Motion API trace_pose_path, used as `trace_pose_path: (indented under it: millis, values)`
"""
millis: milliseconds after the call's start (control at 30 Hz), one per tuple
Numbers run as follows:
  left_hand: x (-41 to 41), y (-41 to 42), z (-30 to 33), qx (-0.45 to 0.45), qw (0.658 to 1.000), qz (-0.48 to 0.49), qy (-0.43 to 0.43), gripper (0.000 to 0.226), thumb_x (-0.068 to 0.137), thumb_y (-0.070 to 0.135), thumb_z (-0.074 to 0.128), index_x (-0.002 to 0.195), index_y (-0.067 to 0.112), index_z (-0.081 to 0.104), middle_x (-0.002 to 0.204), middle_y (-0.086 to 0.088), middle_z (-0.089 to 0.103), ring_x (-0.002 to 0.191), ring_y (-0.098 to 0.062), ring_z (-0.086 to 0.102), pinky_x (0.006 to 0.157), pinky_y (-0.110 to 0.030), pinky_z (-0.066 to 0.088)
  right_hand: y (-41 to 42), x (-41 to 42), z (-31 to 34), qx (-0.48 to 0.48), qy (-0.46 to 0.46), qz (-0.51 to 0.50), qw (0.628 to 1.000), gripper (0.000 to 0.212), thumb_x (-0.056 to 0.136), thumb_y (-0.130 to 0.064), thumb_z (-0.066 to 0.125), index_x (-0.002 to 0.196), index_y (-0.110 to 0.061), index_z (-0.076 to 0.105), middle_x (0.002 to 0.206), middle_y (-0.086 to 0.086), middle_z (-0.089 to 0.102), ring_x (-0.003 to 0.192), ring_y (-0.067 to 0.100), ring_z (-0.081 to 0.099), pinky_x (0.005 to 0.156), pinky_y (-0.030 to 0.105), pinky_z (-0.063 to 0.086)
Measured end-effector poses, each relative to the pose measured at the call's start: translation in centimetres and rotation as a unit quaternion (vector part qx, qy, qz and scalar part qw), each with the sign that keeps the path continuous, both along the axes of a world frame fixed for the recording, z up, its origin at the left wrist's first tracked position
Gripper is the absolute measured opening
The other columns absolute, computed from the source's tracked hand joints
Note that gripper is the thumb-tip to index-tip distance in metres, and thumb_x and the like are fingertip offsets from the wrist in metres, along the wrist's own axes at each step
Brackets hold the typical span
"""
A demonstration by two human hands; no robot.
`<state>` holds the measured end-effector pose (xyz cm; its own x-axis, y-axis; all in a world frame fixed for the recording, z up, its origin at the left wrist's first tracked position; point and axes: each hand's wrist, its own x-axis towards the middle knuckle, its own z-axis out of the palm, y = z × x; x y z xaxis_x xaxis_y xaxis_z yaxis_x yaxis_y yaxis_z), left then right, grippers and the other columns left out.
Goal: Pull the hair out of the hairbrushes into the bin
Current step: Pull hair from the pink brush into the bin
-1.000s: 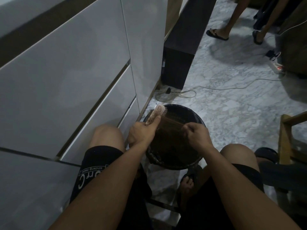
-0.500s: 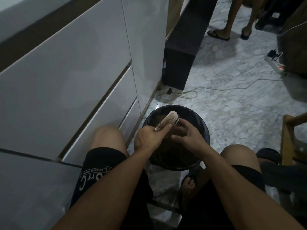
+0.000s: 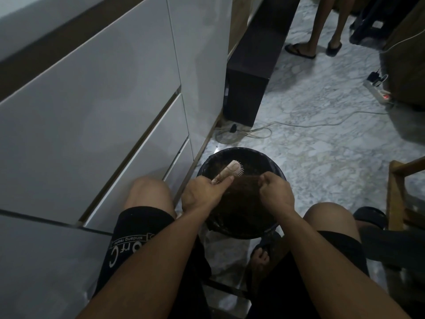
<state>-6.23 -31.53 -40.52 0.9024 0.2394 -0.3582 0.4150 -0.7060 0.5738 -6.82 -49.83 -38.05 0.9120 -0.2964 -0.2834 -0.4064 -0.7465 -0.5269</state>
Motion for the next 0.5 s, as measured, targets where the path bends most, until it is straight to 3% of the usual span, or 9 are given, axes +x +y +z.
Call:
trace_pose_path:
  millis: [333,433,500]
  values:
    - [0.5,0.5,-0.5,-0.012,0.999,0.034,0.013,0.077,0.064,0.087,0.053,0.08,0.015,0.074,0.079,-0.006,0.071,0.076,-0.025,0.067,0.054,-0.027,0.041,-0.6,0.8,-0.6,-0.008,0.004,-0.139,0.99,0.029,0.093,-0.015,0.044,0.109,-0.021,0.067,0.101,0.011,0.067,0.091,0.032,0.062,0.077,0.042,0.053]
    - [0.8,0.6,-0.6,-0.019,0.999,0.039,0.015,0.083,0.06,0.09,0.049,0.081,0.014,0.074,0.081,-0.007,0.071,0.078,-0.027,0.068,0.057,-0.03,0.045,-1.2,0.9,-0.6,0.017,0.006,-0.181,0.983,0.028,0.096,-0.019,0.044,0.112,-0.016,0.067,0.106,0.016,0.067,0.096,0.036,0.061,0.074,0.037,0.048]
    - [0.8,0.7,-0.4,-0.023,0.999,0.037,0.011,0.086,0.058,0.091,0.047,0.081,0.013,0.074,0.081,-0.008,0.072,0.078,-0.028,0.068,0.058,-0.03,0.047,-1.2,1.0,-0.8,0.074,-0.007,-0.156,0.985,0.028,0.093,-0.011,0.046,0.112,-0.014,0.067,0.111,0.015,0.067,0.1,0.033,0.061,0.078,0.035,0.048]
